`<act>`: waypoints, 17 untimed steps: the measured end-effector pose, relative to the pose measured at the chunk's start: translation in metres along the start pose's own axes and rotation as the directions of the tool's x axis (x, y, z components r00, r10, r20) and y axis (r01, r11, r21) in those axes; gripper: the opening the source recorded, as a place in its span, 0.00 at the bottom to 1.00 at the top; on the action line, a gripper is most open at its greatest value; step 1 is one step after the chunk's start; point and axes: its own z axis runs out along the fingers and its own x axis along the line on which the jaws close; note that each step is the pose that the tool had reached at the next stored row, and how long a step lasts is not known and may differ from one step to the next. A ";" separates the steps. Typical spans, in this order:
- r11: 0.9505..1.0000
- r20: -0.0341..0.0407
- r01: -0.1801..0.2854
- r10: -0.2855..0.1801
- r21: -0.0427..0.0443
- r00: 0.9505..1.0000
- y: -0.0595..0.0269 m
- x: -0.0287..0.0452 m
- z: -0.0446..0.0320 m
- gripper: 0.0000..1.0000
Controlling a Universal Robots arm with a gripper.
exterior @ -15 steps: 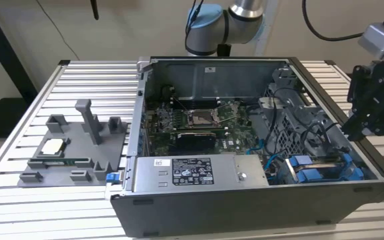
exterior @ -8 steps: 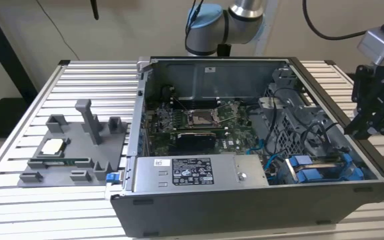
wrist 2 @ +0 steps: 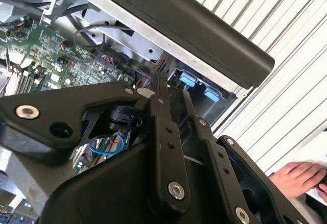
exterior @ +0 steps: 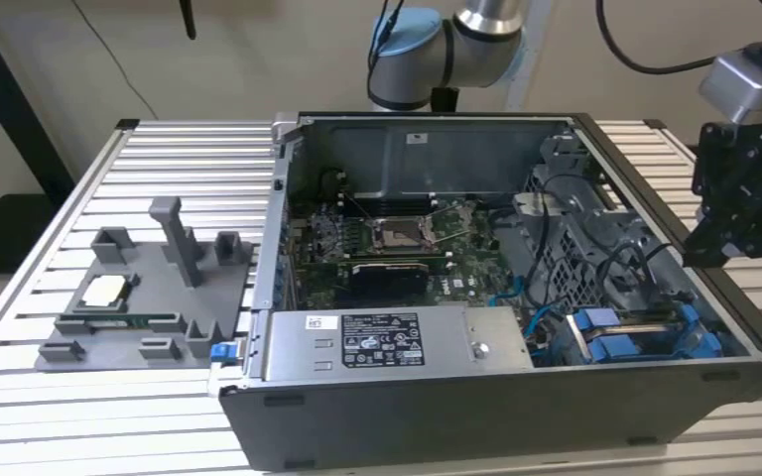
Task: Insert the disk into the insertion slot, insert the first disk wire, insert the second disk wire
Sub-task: 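Insert the second disk wire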
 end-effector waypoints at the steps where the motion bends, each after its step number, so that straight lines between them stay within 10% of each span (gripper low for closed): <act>1: 1.000 0.000 0.000 0.000 0.001 1.000 0.0000 -0.0009 0.0009 0.27; 17: 1.000 0.008 0.000 0.000 0.007 1.000 0.0001 -0.0027 0.0078 0.18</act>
